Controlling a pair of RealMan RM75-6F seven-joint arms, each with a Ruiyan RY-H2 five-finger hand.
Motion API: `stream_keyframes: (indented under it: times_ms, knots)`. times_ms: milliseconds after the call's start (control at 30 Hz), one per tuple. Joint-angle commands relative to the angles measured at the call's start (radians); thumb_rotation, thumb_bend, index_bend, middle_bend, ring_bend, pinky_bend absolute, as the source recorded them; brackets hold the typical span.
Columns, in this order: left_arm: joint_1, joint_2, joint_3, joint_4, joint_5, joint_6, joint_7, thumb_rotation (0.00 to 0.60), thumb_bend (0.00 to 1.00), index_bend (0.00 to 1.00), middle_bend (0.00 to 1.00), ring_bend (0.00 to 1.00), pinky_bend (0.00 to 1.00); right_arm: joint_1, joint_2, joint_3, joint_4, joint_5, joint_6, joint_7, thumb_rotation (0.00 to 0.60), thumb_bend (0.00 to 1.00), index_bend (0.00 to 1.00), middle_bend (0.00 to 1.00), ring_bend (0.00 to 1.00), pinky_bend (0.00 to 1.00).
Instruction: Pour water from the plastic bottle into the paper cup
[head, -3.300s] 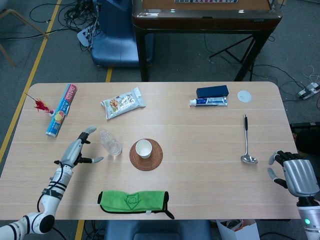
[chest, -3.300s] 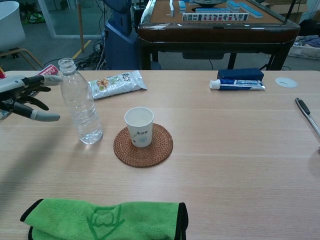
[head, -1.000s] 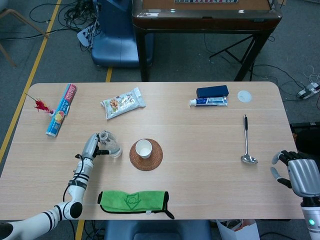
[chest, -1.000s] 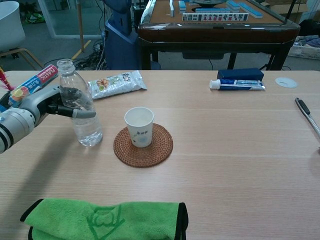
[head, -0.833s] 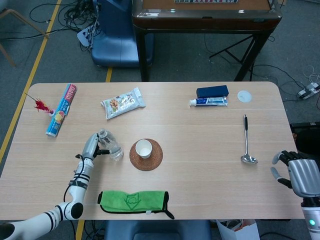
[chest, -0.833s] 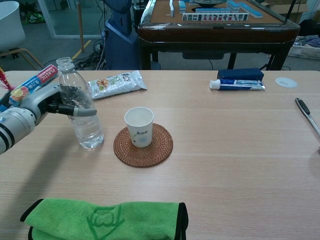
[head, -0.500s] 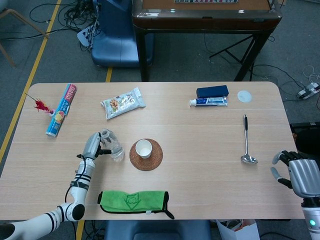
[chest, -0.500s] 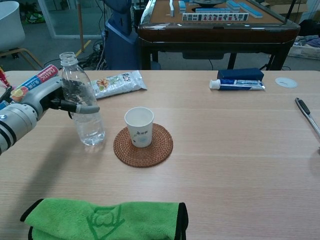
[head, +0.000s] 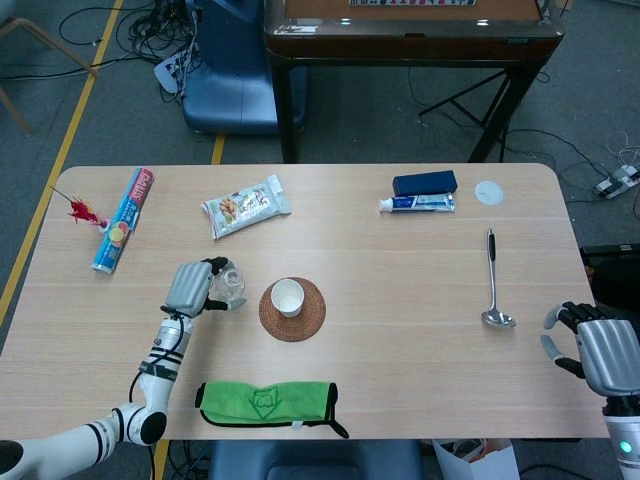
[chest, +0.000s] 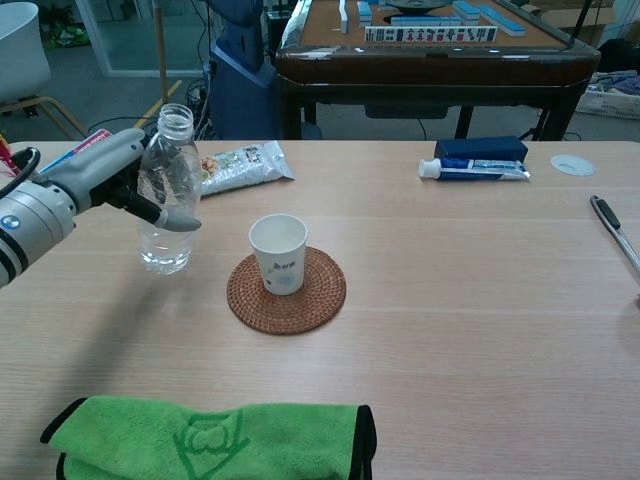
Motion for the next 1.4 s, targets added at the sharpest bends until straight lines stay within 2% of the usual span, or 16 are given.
stream_keyframes:
  times_ms: [33,300,633,833,1400]
  knots:
    - [-0.028,0.017,0.005,-0.026,0.0,0.015,0.128,0.6,0.04,0.66,0.64,0.56,0.6,0.0,0.001,0.0,0.0,0.0,0.0,0.001,0.6,0.3,0.56,0.49,0.46,0.53]
    - [-0.079,0.036,0.01,-0.049,-0.03,-0.002,0.386,0.6,0.04,0.67,0.65,0.57,0.61,0.0,0.003,0.001,0.001,0.002,-0.002,0.011,0.6,0.3,0.56,0.49,0.46,0.53]
    - [-0.139,0.03,0.006,-0.106,-0.173,-0.054,0.658,0.6,0.04,0.67,0.65,0.57,0.61,0.001,0.007,0.0,0.002,0.003,-0.005,0.022,0.6,0.3,0.56,0.49,0.46,0.53]
    - [-0.17,0.02,0.015,-0.118,-0.24,-0.032,0.809,0.6,0.04,0.67,0.65,0.57,0.62,-0.002,0.013,0.0,0.0,-0.003,0.003,0.038,0.6,0.3,0.56,0.49,0.46,0.53]
    - [-0.226,0.014,0.056,-0.13,-0.29,0.034,1.029,0.6,0.04,0.68,0.67,0.58,0.63,-0.002,0.012,-0.006,-0.003,-0.015,0.002,0.038,0.6,0.3,0.56,0.49,0.46,0.53]
